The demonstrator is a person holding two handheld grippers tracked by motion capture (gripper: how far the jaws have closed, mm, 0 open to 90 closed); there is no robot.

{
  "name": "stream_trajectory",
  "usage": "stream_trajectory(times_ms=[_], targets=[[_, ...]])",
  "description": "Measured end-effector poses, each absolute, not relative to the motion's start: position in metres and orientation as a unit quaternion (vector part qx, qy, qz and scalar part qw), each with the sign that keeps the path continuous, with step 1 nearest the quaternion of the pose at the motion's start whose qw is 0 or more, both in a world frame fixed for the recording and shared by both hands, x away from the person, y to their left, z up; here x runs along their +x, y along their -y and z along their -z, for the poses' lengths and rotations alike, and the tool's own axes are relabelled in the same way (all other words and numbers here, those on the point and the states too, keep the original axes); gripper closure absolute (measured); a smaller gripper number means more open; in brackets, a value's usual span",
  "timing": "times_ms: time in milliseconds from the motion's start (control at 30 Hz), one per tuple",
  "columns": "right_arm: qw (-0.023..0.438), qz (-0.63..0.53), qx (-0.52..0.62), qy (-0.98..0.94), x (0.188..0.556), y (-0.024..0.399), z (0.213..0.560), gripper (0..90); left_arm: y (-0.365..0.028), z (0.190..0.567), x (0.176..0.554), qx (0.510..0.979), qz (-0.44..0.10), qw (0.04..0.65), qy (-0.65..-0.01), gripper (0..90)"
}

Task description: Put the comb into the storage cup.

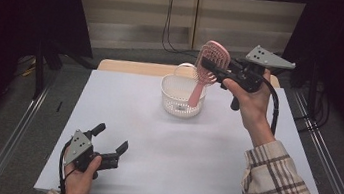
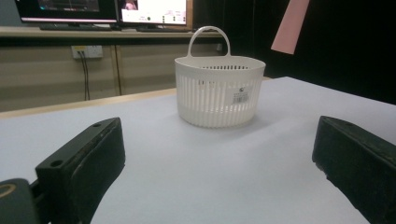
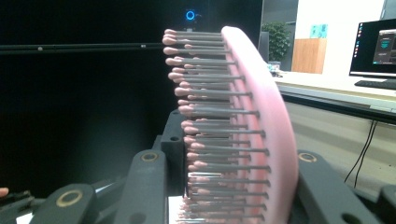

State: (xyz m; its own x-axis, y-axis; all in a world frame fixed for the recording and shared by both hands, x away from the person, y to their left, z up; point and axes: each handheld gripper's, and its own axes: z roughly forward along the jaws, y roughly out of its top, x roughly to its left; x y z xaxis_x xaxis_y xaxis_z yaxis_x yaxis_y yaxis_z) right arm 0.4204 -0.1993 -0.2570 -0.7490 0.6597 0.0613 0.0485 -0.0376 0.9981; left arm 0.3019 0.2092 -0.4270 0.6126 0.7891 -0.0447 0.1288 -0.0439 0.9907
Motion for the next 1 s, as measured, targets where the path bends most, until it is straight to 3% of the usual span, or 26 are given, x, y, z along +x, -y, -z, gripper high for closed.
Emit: stream_trajectory(times_ms=[367,1000], targets=[[0.246,-0.671,0.275,-0.643,0.430,0.195,0.243,63.9,-0.207,0.427,0.302,0.677,-0.273,0.598,-0.332,2.6],[0.273,-0.671,0.295,-0.623,0.458,0.177,0.251,63.9,-0.204,0.425,0.298,0.679,-0.279,0.597,-0.324,2.6]])
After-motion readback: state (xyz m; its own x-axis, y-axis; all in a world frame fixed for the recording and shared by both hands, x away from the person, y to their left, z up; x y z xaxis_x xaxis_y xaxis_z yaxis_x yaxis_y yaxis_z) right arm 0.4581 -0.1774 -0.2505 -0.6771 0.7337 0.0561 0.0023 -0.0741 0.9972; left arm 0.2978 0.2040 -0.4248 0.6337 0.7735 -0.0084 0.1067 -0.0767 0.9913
